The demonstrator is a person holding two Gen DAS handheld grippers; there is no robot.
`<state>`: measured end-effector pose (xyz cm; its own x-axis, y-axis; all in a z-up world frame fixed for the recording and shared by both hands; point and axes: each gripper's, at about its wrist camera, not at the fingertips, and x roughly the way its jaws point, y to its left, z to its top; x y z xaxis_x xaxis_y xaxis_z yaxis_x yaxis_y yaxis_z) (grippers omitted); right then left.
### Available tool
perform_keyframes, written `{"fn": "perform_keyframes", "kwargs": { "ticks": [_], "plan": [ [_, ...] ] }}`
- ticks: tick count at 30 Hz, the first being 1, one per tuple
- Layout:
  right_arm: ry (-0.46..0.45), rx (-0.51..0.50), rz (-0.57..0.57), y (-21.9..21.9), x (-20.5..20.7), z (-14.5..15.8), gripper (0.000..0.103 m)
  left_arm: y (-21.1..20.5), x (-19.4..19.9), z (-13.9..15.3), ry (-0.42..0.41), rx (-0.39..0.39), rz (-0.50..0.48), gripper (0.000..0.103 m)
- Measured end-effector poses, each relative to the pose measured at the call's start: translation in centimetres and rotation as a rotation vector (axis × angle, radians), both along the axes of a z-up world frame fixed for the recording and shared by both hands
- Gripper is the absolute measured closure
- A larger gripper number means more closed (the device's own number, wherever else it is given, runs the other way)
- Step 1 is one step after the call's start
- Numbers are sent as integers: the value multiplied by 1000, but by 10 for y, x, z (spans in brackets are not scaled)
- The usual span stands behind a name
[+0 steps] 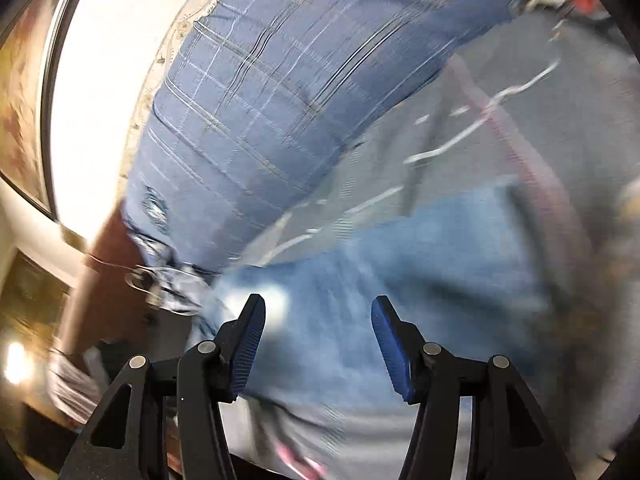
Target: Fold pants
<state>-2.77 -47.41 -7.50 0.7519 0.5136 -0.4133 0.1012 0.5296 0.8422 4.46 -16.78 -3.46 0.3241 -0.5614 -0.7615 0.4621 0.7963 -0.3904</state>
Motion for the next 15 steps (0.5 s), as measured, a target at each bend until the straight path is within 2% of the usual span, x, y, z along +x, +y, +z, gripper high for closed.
{"fn": "perform_keyframes", "kwargs": {
  "ticks": [3, 4, 5, 7, 9, 10, 11, 12, 13, 14, 15],
  "plan": [
    [50, 163, 30, 7, 39, -35, 42, -31, 5, -30, 60, 20, -13, 49],
    [68, 178, 27, 6, 44, -44, 42, -37, 4, -43, 77, 37, -11, 49],
    [106, 156, -2, 1, 49, -57, 43, -37, 1, -48, 55, 40, -9, 49],
    [126, 128, -62, -13, 44, -69, 54, -36, -10, -48, -24, 41, -36, 49],
    [108, 162, -142, -44, 26, -83, 103, -36, -19, -51, -67, 40, -89, 49],
    [101, 197, -175, -56, 16, -89, 103, -35, -23, -52, -83, 44, -101, 49],
    [101, 177, -241, -70, 2, -90, 103, -34, -27, -51, -97, 52, -110, 49],
    [128, 97, -309, -79, -8, -86, 103, -34, -29, -51, -101, 66, -119, 49],
    [125, 64, -347, -90, -19, -82, 103, -33, -31, -49, -97, 84, -121, 49],
    [138, 72, -377, -95, -28, -80, 102, -33, -32, -46, -83, 97, -121, 49],
    [164, 67, -423, -97, -39, -75, 88, -32, -33, -42, -64, 81, -126, 49]
  ]
}}
